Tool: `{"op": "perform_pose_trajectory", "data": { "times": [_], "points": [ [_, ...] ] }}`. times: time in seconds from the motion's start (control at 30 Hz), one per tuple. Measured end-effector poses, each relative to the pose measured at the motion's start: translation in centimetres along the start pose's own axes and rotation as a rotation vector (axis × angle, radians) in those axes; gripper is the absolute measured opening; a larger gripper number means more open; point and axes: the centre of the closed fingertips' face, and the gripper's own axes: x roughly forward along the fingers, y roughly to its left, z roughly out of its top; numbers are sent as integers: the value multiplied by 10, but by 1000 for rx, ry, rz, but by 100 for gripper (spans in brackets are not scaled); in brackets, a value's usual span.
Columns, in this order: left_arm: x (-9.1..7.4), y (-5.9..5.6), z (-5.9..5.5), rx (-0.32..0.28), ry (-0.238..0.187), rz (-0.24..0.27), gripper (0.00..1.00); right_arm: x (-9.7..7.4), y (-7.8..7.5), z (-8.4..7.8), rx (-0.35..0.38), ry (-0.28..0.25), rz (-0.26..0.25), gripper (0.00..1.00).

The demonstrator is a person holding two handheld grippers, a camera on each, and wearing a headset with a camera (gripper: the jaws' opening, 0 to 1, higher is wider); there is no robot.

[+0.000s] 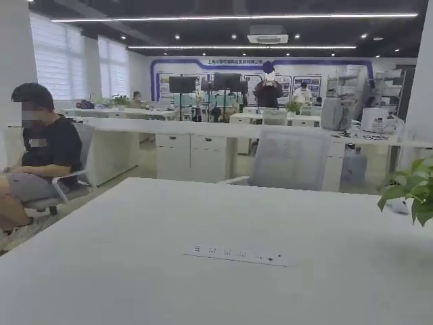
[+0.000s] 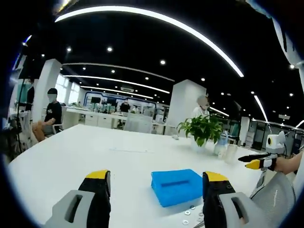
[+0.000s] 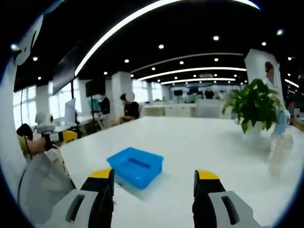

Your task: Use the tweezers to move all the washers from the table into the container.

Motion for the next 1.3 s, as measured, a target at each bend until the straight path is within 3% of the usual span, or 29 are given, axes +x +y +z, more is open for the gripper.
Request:
{"op": "perform_pose_trajectory", "data": {
  "times": [0.2, 0.53, 1.3],
  "points": [
    [1, -5, -2, 9, 14, -21, 77, 0, 0, -1, -14, 12, -5, 62],
    [0, -3, -2, 9, 12, -13, 77, 0, 1, -4, -18, 25, 4, 62],
    [0, -6, -6, 15, 32, -32, 75, -1, 0, -4, -4, 15, -1, 61]
  ]
}}
